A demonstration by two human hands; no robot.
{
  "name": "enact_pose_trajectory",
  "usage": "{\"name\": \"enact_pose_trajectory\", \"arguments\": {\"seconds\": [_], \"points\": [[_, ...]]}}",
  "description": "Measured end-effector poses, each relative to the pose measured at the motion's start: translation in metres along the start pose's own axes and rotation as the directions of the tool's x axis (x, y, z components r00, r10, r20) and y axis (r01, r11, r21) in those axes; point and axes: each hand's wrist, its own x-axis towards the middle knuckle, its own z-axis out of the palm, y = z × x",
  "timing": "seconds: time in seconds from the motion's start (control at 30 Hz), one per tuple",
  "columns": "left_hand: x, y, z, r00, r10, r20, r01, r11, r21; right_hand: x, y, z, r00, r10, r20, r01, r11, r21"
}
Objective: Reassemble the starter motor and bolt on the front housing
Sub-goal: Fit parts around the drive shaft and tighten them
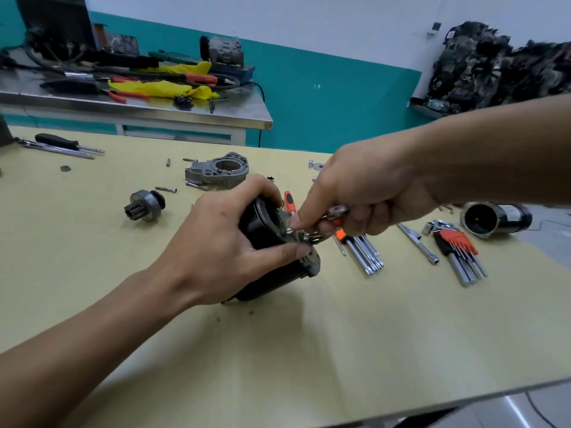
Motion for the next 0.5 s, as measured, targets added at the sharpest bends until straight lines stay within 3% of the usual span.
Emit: {"name": "enact_pose_trajectory", "arguments": {"seconds": [0.07,0.13,0.17,0.23,0.3,0.37,0.4,0.5], "points": [[0.0,0.0,-0.001,1.0,-0.003,-0.007,0.003,1.0,0.008,-0.004,-0.003,-0.002,0.974,-0.212,-0.079,0.167,0.911,-0.377],[0.0,-0.001,-0.001,1.0,-0.009,-0.005,0.009,1.0,-0.007,-0.01,-0.004,-0.001,0.841,-0.537,-0.071,0.346,0.634,-0.692],[0.001,-0.002,-0.001,1.0,-0.013,-0.001,0.013,1.0,-0.019,-0.011,-0.003,-0.001,0.757,-0.654,-0.002,0.41,0.476,-0.778],[0.0,-0.003,-0.001,1.0,-0.021,0.004,0.022,0.999,-0.035,-0.013,0.0,0.001,0.636,-0.753,0.169,0.467,0.202,-0.861],[-0.001,-0.003,-0.001,0.999,-0.033,0.008,0.033,0.999,-0.041,-0.009,0.003,0.001,0.571,-0.777,0.266,0.459,0.034,-0.888],[-0.001,-0.003,-0.001,1.0,-0.028,0.006,0.029,0.999,-0.037,-0.005,0.005,0.0,0.532,-0.801,0.274,0.459,0.001,-0.888],[-0.001,-0.003,0.0,1.0,-0.027,-0.003,0.027,0.999,-0.033,-0.003,0.006,0.0,0.541,-0.804,0.246,0.473,0.049,-0.88],[0.0,-0.003,0.001,0.999,-0.03,-0.026,0.029,0.999,-0.036,-0.001,0.009,0.002,0.659,-0.75,0.057,0.513,0.392,-0.764]]}}
